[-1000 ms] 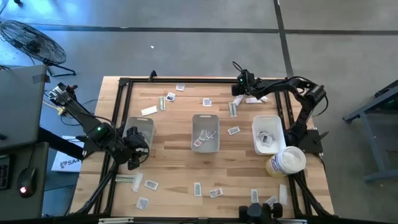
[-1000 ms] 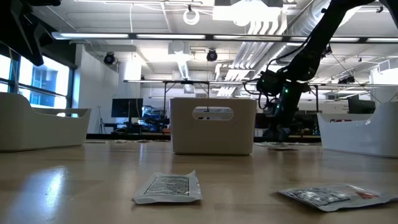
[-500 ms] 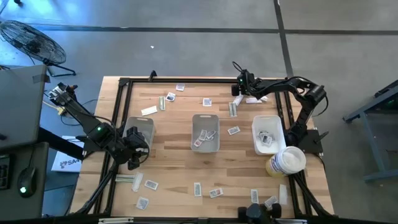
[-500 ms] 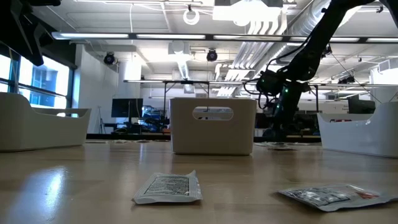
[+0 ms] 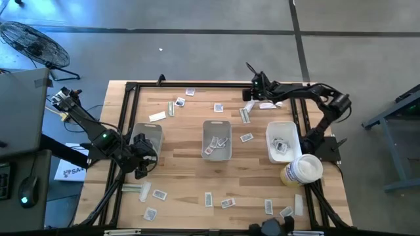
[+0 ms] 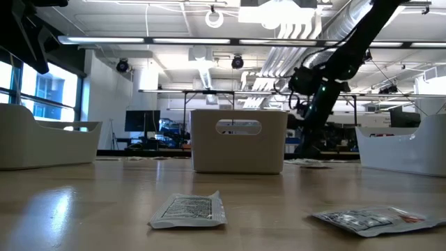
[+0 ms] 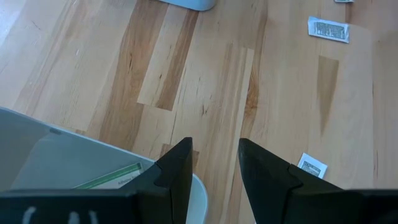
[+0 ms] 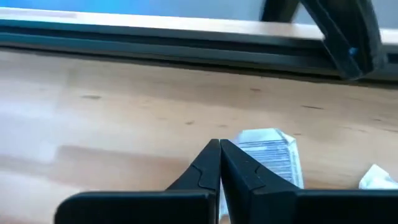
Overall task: Pick & Place First Aid Supplies
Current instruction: Put the alcohol pad into the white bin
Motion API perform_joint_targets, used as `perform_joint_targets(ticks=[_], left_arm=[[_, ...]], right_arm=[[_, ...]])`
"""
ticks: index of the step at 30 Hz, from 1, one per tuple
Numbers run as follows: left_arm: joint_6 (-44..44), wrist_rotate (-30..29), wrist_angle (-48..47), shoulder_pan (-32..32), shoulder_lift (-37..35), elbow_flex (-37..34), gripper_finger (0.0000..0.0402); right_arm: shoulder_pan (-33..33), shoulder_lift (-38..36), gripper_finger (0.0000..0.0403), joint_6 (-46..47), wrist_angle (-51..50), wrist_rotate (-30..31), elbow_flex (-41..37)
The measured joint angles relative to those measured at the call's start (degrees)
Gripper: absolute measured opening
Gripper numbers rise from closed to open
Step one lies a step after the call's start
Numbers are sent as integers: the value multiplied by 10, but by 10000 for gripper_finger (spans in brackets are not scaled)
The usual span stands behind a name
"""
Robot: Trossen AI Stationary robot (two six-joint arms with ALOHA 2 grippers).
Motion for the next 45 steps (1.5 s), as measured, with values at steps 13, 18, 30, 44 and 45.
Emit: perform_joint_targets(ticks=[13, 18, 30, 44, 45], left_arm=[[0, 0, 0, 0, 0, 0, 128], [0, 0, 0, 0, 0, 0, 128], [0, 0, 0, 0, 0, 0, 128], [0, 0, 0, 0, 0, 0, 128], [0, 0, 0, 0, 0, 0, 128]], right_arm=[[65, -134, 1, -44, -85, 93, 1], [62, -87, 12, -55, -79, 105, 1], [21, 47, 88, -47, 29, 101, 1], [22, 72, 36, -72, 43, 106, 3], [23, 72, 30, -78, 43, 106, 3]])
